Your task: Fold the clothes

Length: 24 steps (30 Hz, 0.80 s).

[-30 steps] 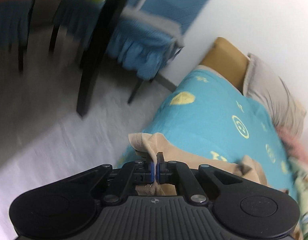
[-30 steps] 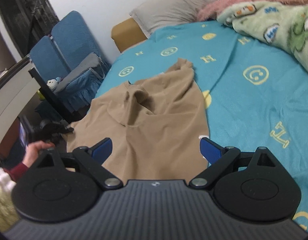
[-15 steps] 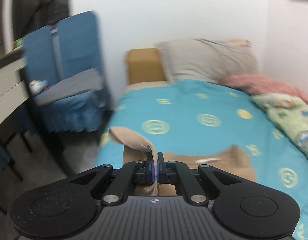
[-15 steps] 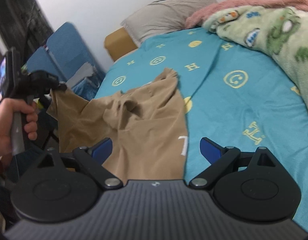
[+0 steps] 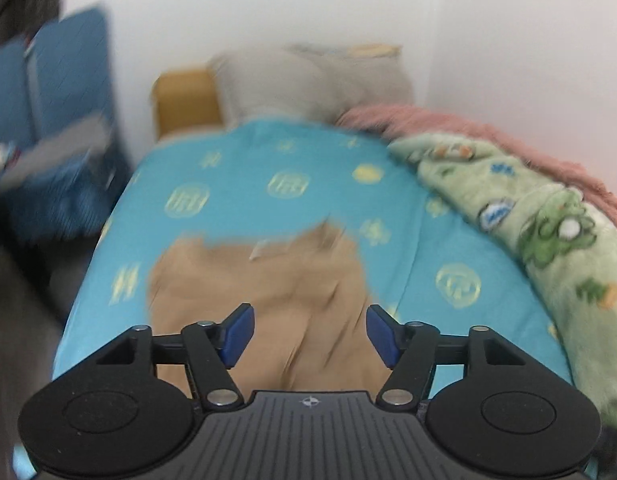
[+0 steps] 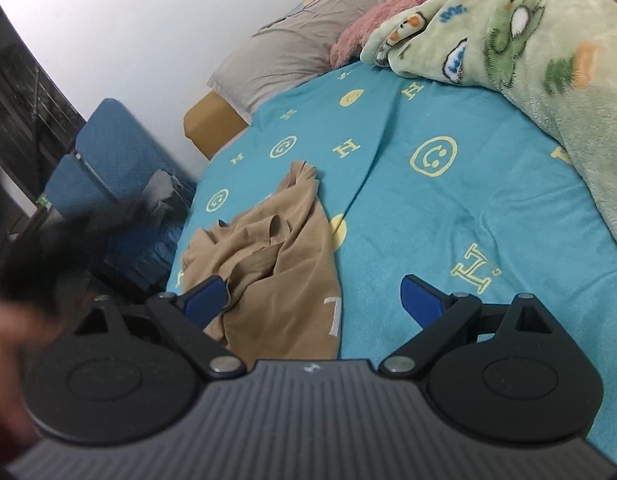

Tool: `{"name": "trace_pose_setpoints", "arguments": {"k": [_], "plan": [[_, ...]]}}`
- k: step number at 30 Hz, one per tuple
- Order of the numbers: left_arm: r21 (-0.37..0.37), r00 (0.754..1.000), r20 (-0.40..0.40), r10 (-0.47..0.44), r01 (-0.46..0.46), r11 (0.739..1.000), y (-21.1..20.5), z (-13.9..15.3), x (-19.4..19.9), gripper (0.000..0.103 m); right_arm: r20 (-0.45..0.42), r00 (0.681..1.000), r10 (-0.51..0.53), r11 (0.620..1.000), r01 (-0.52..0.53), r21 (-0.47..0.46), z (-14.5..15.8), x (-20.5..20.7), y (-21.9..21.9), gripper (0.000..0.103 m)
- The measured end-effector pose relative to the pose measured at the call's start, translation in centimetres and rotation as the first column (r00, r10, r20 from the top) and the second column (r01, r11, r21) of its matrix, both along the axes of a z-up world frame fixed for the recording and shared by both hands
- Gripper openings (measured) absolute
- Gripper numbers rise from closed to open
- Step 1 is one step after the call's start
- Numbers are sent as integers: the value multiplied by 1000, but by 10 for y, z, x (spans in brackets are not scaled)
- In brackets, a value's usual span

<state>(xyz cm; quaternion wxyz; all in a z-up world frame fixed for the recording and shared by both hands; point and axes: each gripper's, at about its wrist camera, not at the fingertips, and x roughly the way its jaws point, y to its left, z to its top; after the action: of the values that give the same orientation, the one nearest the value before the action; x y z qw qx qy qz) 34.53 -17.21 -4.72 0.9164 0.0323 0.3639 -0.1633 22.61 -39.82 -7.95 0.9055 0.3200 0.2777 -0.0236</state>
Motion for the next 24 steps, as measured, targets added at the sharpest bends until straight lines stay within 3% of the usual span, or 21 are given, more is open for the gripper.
{"name": "trace_pose_setpoints", "arguments": {"k": [2,4,7,10,12,14,15,19,21,24], "plan": [[-14,994,-102,45,-47,999,47,-16,-29,65,8,1000,2,1000,-2,6,1,-1,-1,96],[-25,972,-209,110,-118,993,98,-36,-57,65,16,1000,10,1000,-10,11,2,-3,0,96],[-59,914,-350,206,-241,969,173,-67,-100,65,14,1000,26,1000,-26,-4,3,-5,6,96],[-74,860,-425,282,-344,936,227,-89,-131,63,3,999,43,999,-43,-12,5,-10,11,96],[-120,800,-491,345,-454,883,254,-97,-138,54,-6,999,43,999,-43,-11,8,-16,12,96],[-166,794,-491,358,-489,856,272,-95,-141,54,-16,999,37,999,-37,-15,10,-27,13,96],[-149,786,-495,369,-496,856,274,-97,-140,53,-21,999,38,999,-38,-15,11,-33,13,96],[-90,763,-536,360,-475,875,268,-109,-131,50,-53,998,39,999,-39,2,9,-62,16,96],[-72,773,-542,330,-434,898,262,-113,-133,49,-68,997,42,999,-40,20,7,-76,20,96],[-82,783,-547,297,-403,912,256,-112,-140,48,-84,996,39,999,-37,25,5,-94,28,96]]}}
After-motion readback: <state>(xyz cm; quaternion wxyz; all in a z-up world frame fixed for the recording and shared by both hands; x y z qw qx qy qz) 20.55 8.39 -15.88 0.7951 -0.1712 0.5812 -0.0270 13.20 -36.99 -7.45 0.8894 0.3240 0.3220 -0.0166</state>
